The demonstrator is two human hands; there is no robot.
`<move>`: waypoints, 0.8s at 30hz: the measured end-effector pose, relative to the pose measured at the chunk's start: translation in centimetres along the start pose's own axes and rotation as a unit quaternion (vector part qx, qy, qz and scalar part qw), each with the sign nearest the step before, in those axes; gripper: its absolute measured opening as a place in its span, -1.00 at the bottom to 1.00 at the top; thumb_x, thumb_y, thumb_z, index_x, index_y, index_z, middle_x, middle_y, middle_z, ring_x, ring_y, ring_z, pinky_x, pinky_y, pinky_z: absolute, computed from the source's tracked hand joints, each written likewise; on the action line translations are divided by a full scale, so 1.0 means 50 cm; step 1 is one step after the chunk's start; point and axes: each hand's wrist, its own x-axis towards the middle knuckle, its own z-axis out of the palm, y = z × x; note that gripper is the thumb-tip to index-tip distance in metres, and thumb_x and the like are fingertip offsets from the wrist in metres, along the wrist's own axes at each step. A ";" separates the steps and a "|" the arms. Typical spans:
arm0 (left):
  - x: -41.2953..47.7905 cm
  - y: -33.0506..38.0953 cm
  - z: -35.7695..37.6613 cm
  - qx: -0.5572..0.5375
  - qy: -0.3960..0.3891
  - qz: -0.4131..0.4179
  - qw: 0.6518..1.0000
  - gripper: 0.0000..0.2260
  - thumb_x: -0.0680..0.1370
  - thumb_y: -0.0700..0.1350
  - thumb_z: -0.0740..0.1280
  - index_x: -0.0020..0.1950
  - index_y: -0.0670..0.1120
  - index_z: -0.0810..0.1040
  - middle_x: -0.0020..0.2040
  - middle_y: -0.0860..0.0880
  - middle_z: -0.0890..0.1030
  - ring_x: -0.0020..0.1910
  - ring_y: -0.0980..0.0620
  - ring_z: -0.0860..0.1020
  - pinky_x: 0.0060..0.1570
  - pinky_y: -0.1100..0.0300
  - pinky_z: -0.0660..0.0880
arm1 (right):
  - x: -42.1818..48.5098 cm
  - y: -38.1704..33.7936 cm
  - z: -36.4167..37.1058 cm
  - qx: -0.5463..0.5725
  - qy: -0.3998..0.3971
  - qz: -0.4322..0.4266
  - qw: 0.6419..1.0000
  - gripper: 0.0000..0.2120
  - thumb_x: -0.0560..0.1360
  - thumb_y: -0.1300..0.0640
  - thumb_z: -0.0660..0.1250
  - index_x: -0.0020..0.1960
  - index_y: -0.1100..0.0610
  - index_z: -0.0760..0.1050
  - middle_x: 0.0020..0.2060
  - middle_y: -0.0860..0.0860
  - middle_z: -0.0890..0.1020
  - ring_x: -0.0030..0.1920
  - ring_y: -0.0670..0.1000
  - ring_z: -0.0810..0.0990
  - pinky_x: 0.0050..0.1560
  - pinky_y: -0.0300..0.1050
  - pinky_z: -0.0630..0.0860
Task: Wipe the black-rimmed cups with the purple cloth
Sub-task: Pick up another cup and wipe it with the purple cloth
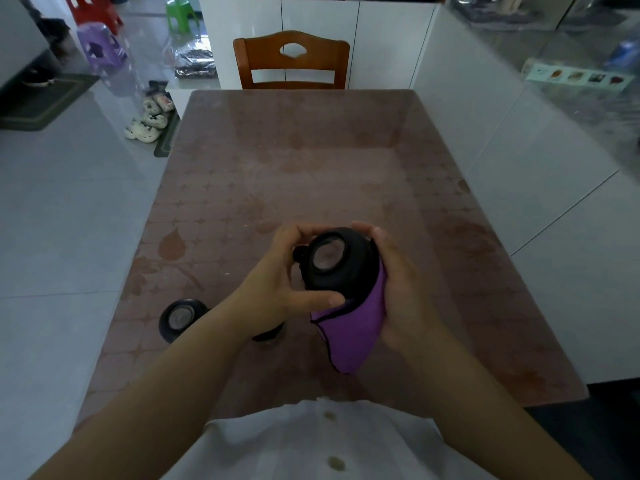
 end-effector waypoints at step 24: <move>-0.018 0.031 0.040 -0.073 0.066 -0.034 0.995 0.08 0.12 -0.14 0.55 0.48 0.21 0.00 0.20 0.12 0.50 0.14 0.33 0.53 -0.01 0.45 0.48 | -0.019 -0.047 0.020 -0.421 -0.100 -0.209 0.877 -0.66 0.56 -0.04 0.09 0.33 -0.09 0.25 0.30 -0.11 0.41 0.31 -0.23 0.35 0.25 -0.41 0.29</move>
